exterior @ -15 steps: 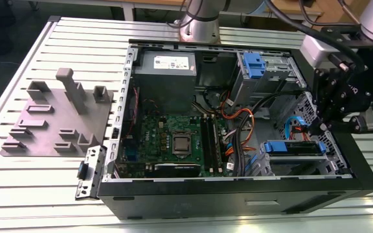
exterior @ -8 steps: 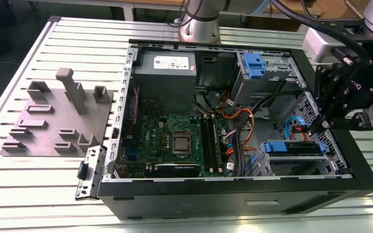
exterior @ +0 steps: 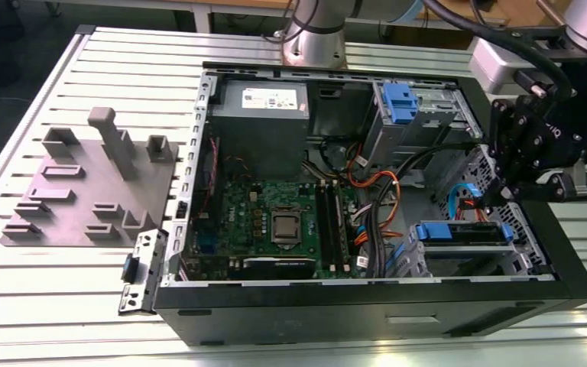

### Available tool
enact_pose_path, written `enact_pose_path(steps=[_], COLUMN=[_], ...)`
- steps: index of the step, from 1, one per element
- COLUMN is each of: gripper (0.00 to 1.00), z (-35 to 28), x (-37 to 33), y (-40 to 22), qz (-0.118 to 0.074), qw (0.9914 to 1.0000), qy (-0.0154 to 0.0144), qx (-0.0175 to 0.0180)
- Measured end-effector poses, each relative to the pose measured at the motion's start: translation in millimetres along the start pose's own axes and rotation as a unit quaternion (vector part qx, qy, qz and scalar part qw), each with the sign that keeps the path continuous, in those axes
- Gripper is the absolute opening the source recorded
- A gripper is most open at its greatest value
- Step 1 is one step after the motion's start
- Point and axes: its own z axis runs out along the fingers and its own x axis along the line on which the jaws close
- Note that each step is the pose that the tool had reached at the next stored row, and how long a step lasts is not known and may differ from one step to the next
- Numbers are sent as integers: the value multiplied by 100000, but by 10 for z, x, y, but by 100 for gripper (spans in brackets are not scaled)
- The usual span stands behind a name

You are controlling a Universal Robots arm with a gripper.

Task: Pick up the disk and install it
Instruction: 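Insert the second disk wire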

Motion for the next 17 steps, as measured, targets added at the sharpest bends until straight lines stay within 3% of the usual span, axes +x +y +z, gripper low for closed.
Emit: enact_pose_path(steps=[4, 6, 8, 16, 17], gripper=[11, 11, 11, 11, 17], z=[-4, -4, -4, 1, 6], x=[-27, -27, -28, -32, -33], y=[-1, -4, -9, -25, -27], qz=[-44, -59, -73, -75, -64], qw=[99998, 99994, 99989, 99986, 99985], qy=[-32, -377, -514, -622, -717], qx=[-623, -1051, -1409, -1551, -1583])
